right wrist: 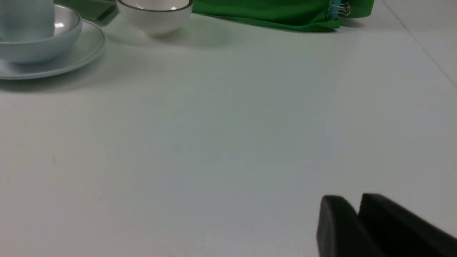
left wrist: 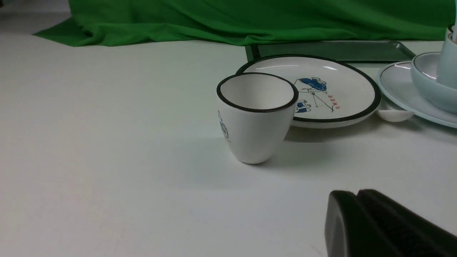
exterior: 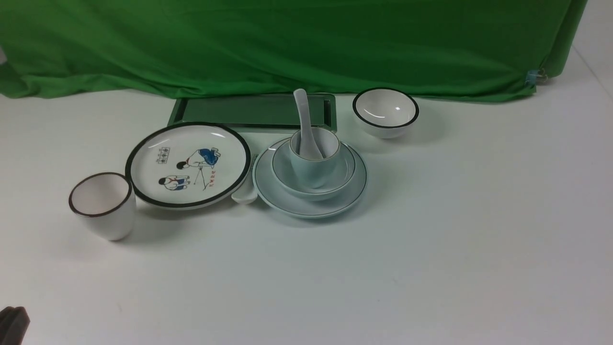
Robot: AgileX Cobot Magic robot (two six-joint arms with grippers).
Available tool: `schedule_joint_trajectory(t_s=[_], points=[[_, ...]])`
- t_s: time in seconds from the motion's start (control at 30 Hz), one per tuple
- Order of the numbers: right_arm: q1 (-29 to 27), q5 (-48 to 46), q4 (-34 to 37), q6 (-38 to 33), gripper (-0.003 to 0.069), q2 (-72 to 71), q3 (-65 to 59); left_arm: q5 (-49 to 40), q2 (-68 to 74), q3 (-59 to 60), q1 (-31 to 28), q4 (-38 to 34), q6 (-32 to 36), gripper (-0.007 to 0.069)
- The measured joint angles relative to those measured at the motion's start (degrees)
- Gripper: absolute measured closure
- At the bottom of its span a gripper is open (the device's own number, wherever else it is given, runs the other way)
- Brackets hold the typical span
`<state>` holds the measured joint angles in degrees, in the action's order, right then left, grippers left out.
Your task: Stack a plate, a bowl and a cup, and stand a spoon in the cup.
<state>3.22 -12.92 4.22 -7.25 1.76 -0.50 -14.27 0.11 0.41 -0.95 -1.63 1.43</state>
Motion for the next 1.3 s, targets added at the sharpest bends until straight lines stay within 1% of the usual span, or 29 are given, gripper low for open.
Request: schedule_joint_trajectory(t_s=[0.83,1.3], points=[[0.00,0.13,-0.04,0.00,0.0502,0.00,0.00,0.00,0.00,0.00,0.00,0.05,0.21,0.0653],[0.00,0.13,-0.04,0.00,0.0468,0.00,0.00,0.00,0.00,0.00,0.00,0.05,0.15,0.0653]])
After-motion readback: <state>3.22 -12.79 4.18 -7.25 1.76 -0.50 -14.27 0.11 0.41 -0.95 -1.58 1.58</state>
